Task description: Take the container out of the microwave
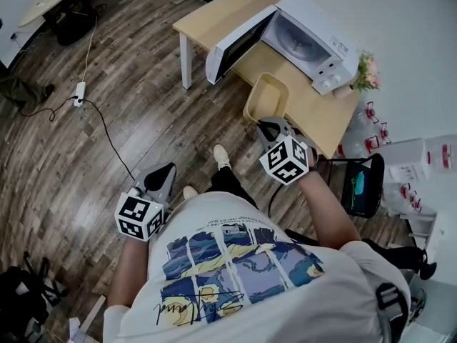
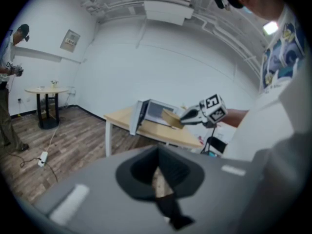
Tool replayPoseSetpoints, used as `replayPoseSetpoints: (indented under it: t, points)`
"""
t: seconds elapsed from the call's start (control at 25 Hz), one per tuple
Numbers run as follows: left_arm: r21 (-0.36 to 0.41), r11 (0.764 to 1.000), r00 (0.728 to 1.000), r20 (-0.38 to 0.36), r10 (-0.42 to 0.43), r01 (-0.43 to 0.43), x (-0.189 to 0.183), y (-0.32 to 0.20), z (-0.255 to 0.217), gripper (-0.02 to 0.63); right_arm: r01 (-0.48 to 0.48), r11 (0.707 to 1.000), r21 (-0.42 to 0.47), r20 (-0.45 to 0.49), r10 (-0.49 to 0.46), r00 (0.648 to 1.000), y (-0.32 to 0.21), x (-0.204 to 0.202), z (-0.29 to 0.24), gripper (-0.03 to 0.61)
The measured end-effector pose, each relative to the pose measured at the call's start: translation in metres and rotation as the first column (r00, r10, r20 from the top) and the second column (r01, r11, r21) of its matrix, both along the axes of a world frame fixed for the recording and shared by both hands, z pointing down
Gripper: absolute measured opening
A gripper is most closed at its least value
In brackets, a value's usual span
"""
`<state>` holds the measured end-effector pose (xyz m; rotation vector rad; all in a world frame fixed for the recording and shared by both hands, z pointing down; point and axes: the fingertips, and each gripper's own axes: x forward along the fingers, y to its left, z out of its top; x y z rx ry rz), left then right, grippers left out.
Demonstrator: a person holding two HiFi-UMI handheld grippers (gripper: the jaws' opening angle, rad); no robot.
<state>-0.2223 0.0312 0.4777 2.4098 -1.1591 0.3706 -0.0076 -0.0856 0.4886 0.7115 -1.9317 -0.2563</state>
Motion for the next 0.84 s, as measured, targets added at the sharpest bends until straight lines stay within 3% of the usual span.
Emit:
replayPoseSetpoints:
  t: [0.84]
  points:
    - [-0.022, 1.0, 1.0, 0.0, -0.01, 0.01, 0.001, -0.021, 0.003, 0.008, -0.005, 1.0, -0.025, 0.007, 0.006, 1.0, -0.023, 0.006, 0.005, 0.017]
